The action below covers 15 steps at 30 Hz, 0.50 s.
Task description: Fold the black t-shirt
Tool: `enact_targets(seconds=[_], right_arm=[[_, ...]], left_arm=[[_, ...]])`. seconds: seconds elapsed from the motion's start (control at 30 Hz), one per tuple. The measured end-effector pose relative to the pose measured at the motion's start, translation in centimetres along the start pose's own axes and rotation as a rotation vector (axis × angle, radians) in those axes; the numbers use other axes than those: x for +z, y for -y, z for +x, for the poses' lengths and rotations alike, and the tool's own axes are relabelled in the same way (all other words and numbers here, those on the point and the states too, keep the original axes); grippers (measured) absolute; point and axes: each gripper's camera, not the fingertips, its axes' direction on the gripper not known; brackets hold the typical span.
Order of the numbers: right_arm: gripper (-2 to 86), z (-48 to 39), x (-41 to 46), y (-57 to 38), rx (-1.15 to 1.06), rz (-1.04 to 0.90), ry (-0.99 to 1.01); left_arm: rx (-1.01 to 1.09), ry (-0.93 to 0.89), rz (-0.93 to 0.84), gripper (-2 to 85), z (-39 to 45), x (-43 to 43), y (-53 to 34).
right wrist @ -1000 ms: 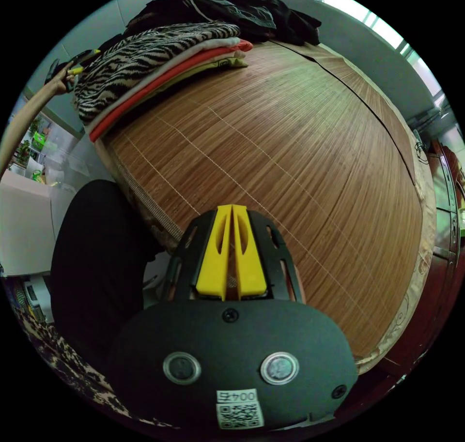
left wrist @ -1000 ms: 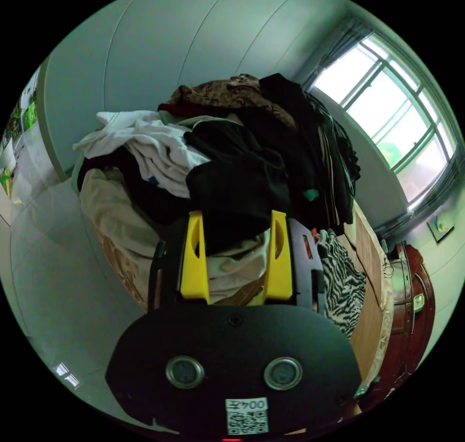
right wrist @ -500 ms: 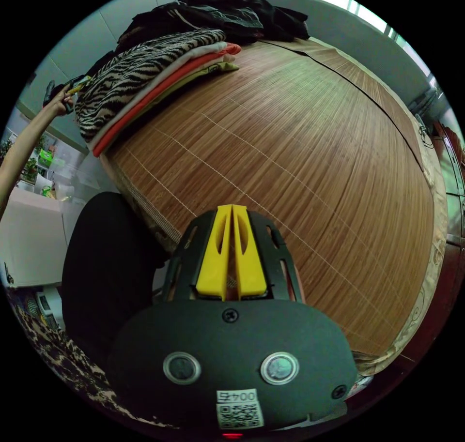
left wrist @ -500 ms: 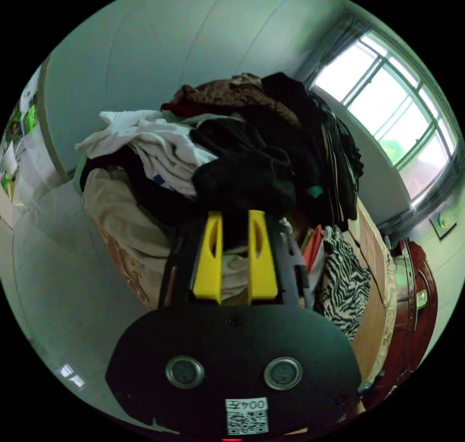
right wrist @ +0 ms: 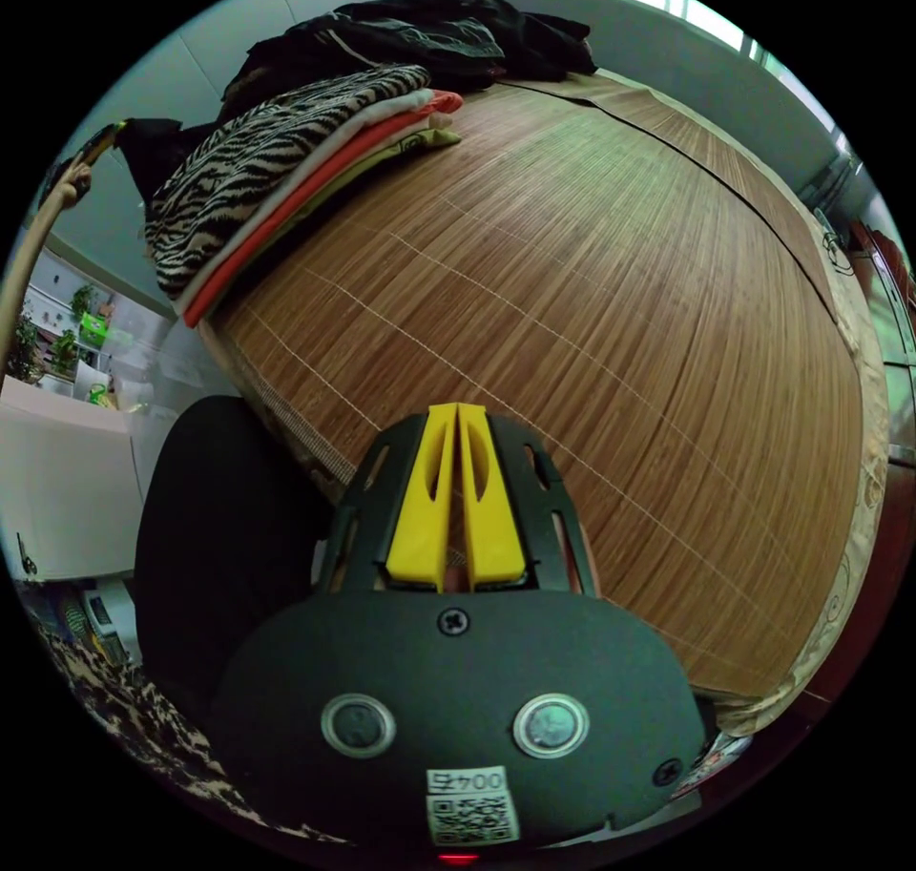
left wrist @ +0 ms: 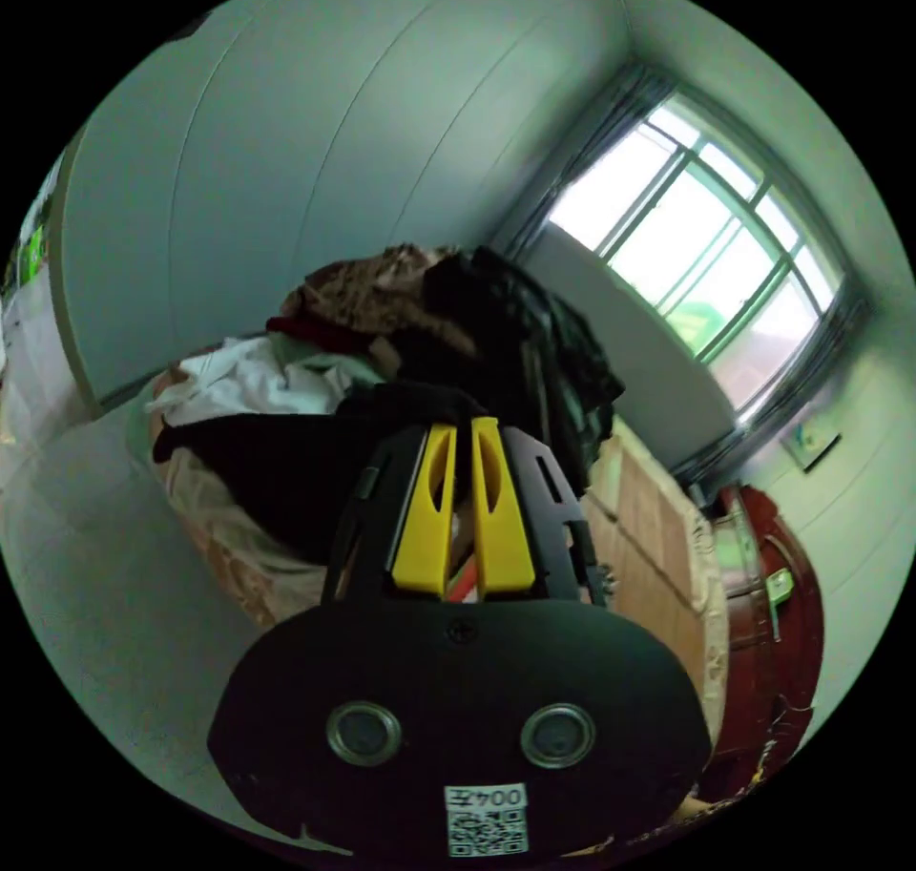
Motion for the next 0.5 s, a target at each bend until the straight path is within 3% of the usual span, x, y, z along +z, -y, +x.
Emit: enact_targets(seconds=[0.13,0.3,0.5], right_arm=[[-0.6,2.1,0.0,-2.8,0.004,0.008,0.005],[-0.4,5.4,-0.2,-6.4,0.037,0.031,0.062],[3.8,12.0,-2.8,-13.2,0.195,0.186,0.460]], left_arm=[[0.048,-0.121,0.137,3.8,5.9,-6.0,3.3],[0.230,-0.314,0.284,3.7,19.6,-15.2,5.4],[0.396,-0.556,0.345,3.8,36.7,-23.9,2.0]])
